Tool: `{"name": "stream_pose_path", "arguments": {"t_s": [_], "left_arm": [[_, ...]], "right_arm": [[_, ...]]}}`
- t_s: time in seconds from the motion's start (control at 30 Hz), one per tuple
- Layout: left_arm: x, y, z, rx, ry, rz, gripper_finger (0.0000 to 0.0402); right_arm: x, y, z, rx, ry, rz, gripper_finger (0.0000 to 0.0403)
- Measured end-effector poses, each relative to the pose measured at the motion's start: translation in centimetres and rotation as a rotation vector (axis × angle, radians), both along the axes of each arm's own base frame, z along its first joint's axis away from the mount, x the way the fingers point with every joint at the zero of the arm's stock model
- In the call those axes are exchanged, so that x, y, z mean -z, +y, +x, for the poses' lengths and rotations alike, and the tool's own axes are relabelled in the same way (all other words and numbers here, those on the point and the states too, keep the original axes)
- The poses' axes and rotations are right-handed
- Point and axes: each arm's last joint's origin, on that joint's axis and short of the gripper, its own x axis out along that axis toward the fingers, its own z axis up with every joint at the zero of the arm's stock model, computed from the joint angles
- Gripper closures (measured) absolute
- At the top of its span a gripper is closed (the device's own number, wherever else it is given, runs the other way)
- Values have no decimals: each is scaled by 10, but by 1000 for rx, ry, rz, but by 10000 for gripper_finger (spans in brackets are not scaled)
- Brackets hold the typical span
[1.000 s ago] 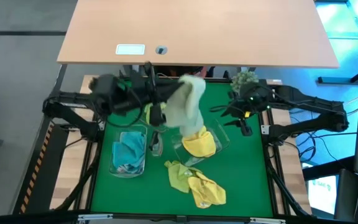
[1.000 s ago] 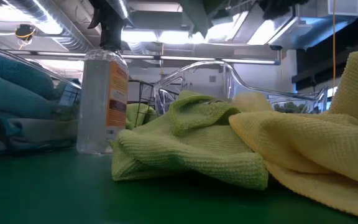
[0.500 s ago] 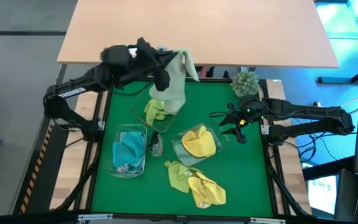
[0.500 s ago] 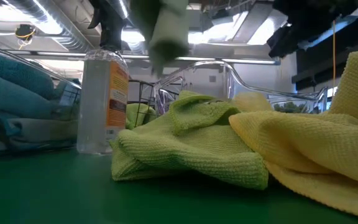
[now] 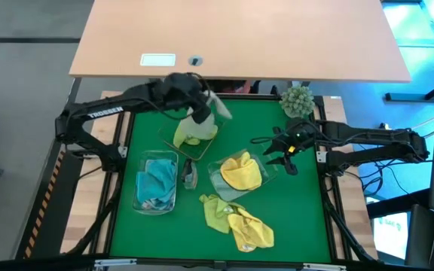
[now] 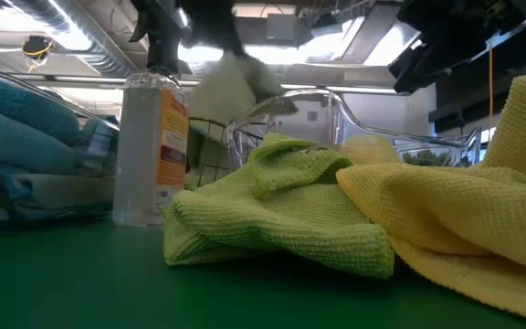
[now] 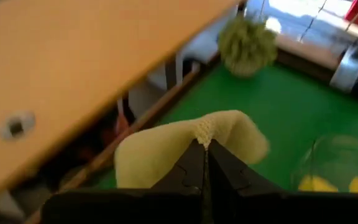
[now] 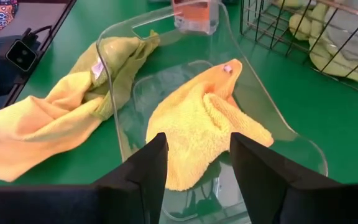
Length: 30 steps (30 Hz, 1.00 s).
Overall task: Sort microfiber towel by color & place in baskets
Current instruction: Put the light green microfiber towel into the wire basket
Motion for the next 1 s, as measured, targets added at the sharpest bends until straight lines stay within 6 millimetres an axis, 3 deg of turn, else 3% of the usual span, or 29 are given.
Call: {"name": "stream_pose_path", "arguments": {"t_s": [0.27,0.5,0.67,1.0], "left_arm": [[70,7,-10,-28,139,-179,402],[109,3,-19,-9,237,-276,402],[121,1,-23,-9,269,-292,392],[121,1,-23,-19,269,-279,329]], "right_arm": [[-1,0,1,1,-16,0,230],[-1,0,1,18,-9,21,230],[-1,0,1,19,-9,21,230],[-1,0,1,20,-8,22,230]]}}
